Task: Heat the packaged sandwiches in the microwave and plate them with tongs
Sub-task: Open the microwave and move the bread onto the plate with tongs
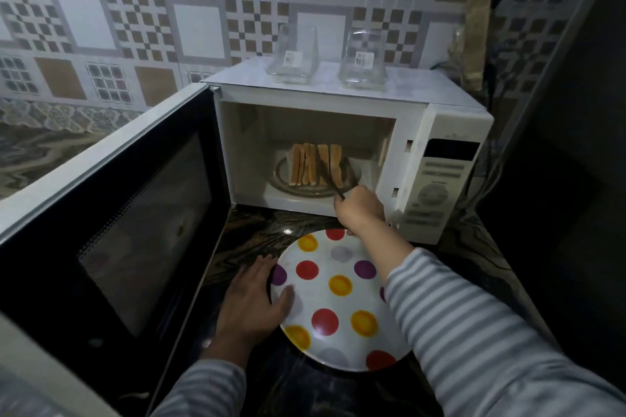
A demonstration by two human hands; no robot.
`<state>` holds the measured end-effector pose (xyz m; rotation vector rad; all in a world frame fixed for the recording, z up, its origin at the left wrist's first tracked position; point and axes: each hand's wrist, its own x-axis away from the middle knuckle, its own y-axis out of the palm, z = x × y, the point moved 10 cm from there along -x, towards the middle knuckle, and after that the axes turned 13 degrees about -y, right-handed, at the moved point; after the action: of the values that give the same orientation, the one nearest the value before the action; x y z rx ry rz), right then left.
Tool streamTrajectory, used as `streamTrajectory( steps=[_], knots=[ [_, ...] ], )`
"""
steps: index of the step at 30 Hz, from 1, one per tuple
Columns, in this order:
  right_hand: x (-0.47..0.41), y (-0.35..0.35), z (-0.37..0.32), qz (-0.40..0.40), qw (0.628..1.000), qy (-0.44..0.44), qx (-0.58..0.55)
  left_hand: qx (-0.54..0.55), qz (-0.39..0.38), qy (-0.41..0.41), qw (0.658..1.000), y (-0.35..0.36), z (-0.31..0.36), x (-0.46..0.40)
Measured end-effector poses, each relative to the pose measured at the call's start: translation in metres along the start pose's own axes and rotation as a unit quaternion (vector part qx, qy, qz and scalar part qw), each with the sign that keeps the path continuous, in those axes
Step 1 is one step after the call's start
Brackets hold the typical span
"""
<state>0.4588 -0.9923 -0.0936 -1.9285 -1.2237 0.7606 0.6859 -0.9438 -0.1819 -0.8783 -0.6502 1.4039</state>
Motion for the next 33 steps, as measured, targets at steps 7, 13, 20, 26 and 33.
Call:
streamTrajectory(
  steps=[7, 13, 20, 26, 33],
  knots=[
    [-0.020, 0.013, 0.005, 0.020, 0.998, 0.052, -0.041, 0.012, 0.014, 0.005, 1.000, -0.001, -0.001, -0.001],
    [-0.025, 0.025, 0.009, 0.018, 0.996, 0.067, -0.047, 0.008, 0.015, 0.004, 1.000, 0.001, -0.003, -0.002],
    [-0.023, 0.018, 0.013, 0.032, 0.996, 0.068, -0.040, 0.004, 0.015, 0.006, 1.000, 0.002, -0.003, -0.002],
    [-0.001, 0.007, 0.020, 0.040, 0.995, 0.044, -0.080, -0.011, 0.013, 0.012, 1.000, 0.000, 0.000, -0.002],
    [0.074, -0.026, 0.041, 0.064, 0.994, -0.015, -0.091, -0.035, -0.006, -0.005, 0.999, -0.001, 0.005, 0.001]
  ],
)
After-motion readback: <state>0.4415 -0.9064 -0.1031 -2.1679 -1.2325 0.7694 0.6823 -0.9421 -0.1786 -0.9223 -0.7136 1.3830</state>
